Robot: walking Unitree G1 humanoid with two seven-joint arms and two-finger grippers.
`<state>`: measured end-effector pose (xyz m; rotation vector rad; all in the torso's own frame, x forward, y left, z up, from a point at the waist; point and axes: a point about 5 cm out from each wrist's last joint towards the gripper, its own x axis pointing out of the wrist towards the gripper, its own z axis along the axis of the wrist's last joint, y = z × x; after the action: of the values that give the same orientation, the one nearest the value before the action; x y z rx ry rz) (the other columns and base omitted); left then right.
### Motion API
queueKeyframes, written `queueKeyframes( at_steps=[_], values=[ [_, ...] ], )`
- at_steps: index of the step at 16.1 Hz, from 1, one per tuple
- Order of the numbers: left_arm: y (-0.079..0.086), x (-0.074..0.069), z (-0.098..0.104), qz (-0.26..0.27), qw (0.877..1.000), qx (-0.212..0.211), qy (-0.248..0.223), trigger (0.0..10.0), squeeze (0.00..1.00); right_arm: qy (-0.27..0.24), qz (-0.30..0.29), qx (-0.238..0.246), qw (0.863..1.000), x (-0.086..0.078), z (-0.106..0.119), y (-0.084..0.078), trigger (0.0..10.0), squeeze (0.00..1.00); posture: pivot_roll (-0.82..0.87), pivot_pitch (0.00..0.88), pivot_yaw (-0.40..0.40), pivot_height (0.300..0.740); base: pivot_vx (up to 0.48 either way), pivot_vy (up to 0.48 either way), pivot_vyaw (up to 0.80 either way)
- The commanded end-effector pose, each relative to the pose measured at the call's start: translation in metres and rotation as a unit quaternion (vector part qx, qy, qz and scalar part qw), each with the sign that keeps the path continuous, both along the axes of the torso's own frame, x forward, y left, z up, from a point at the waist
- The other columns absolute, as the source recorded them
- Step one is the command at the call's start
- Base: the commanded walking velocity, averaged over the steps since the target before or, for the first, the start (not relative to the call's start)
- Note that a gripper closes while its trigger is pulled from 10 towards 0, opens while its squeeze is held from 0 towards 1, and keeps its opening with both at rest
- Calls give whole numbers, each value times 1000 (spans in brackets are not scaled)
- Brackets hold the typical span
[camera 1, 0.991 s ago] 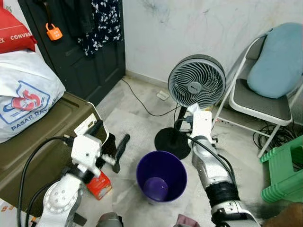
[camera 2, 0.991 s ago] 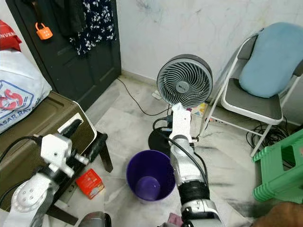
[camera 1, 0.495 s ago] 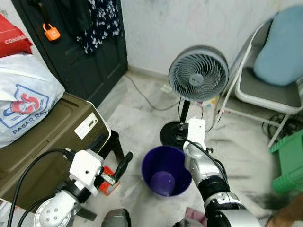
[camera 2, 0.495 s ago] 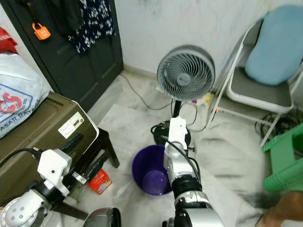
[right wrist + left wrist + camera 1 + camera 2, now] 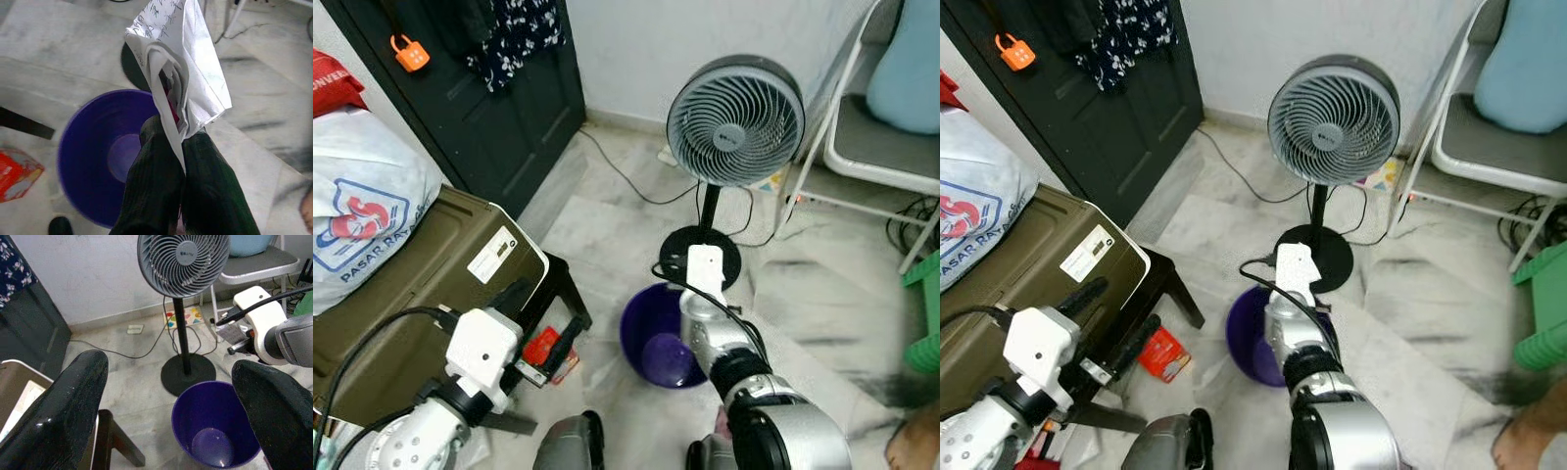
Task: Clean up the room
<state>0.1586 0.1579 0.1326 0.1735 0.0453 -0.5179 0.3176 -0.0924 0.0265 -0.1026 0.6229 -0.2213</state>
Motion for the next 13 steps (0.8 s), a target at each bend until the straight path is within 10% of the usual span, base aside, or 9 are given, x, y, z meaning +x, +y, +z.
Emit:
queueKeyframes(
  at_steps=[1,9,10,11,13],
  values=[
    [3,-2,3,3,1000,8,3,10000,0,1,8,11,1000,0,1,10,10000,0,157,208,127,740,0,0,0],
    [1,6,8,3,1000,3,-3,10000,0,1,19,1,1000,-1,-4,12,10000,0,156,190,131,740,0,0,0],
    [-1,6,9,-2,1000,-1,-2,10000,0,-1,14,5,1000,-1,-3,11,10000,667,154,189,130,740,0,0,0],
    [-1,6,9,-2,1000,-1,-1,10000,0,-2,13,4,1000,0,-3,10,10000,1000,154,189,130,740,0,0,0],
    [0,5,8,0,1000,0,0,10000,0,-6,9,-7,1000,1,-2,6,10000,1000,156,187,125,740,0,0,0]
  ],
)
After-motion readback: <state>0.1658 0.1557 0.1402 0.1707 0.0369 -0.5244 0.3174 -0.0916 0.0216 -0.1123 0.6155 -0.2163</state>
